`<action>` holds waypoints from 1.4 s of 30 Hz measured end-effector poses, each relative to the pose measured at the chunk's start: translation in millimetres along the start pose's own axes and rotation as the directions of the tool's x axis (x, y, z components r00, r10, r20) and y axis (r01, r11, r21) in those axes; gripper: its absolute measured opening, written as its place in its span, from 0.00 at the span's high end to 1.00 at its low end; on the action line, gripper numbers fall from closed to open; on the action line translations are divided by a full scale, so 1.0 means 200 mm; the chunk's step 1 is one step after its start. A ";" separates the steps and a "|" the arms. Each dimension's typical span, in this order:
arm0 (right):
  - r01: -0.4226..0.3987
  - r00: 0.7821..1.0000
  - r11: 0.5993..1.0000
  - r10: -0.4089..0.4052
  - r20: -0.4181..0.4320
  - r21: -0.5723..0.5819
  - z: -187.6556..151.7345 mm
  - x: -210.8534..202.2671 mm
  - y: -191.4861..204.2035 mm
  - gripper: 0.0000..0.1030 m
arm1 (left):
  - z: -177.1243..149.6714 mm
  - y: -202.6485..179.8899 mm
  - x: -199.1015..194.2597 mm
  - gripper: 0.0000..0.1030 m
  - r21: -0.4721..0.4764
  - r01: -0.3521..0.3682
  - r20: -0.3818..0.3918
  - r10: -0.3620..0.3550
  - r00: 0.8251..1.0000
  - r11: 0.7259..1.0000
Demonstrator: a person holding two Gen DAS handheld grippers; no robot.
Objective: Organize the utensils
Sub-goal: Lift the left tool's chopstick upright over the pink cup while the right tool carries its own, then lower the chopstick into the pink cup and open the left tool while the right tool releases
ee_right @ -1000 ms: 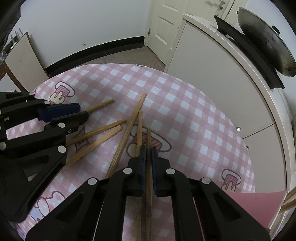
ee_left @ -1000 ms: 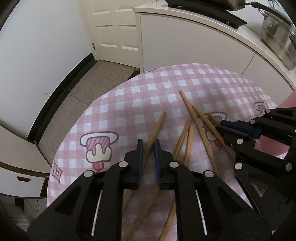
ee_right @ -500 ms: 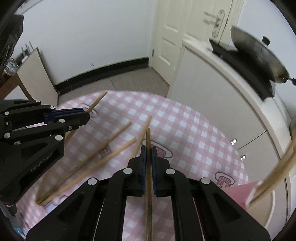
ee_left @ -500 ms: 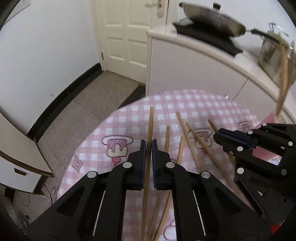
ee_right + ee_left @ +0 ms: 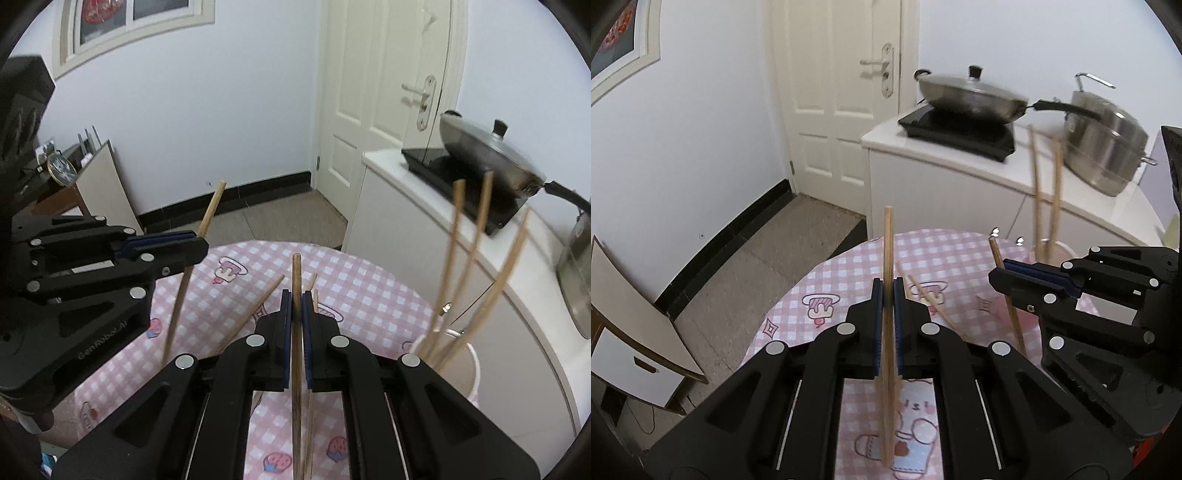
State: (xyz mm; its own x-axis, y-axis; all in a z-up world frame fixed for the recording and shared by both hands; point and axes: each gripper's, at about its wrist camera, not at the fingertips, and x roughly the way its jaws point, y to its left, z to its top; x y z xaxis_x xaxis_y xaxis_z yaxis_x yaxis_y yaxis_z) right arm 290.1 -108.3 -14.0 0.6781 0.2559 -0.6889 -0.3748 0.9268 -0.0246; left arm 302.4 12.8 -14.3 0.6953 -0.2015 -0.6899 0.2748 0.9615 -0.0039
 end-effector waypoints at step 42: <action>0.134 0.939 0.981 -0.170 0.300 0.137 0.10 -0.63 -0.55 0.96 | 0.42 -0.63 -0.26 0.95 0.005 0.211 0.298 -0.203 0.933 0.978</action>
State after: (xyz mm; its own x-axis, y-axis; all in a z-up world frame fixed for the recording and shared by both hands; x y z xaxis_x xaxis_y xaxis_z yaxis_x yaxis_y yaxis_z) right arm 258.6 -236.9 89.8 0.8901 0.1650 -0.4249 -0.1901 0.9816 -0.0170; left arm 286.5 -112.8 82.8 0.7907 -0.4383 -0.4274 0.4182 0.8966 -0.1458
